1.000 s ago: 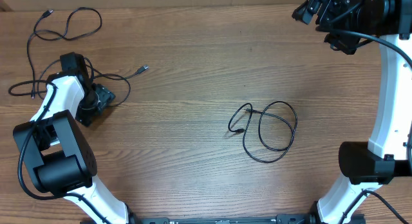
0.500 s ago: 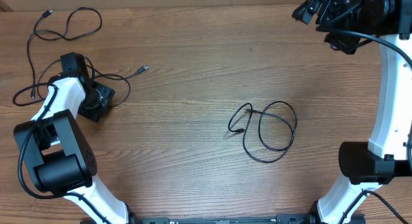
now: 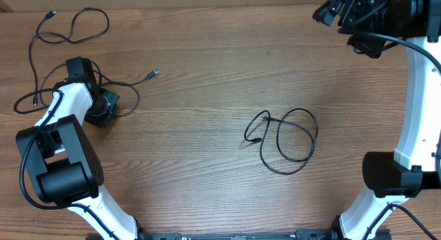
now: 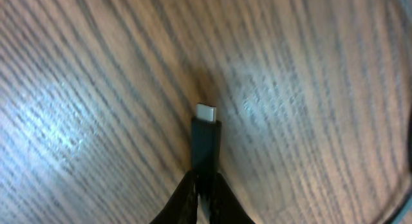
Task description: Untangle cables
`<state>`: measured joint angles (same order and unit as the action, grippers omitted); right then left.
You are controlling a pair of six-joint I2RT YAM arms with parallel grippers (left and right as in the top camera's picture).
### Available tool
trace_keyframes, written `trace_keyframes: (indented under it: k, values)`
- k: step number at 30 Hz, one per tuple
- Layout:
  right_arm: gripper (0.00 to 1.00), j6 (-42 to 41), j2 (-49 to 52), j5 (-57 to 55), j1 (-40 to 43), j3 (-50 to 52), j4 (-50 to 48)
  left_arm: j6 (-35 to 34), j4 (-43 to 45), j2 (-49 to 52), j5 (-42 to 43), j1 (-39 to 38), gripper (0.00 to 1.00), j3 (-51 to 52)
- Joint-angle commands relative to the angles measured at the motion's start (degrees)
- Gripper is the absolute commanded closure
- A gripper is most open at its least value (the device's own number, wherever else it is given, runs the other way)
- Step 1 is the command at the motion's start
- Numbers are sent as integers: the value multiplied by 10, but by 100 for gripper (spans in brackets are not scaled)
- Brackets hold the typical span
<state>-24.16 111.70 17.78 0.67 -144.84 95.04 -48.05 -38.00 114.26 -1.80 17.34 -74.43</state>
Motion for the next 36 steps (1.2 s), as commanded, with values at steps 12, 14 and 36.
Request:
trace_keyframes:
  k: [12,14,36]
  values:
    - [0,2,-4,3,0,-6,0,91,47,14,60,11,96,-48]
    - [0,3,-4,3,0,-6,2,91,28,14,61,13,96,-75]
    - [0,2,-4,3,0,-6,6,227,14,15,-51,15,12,-112]
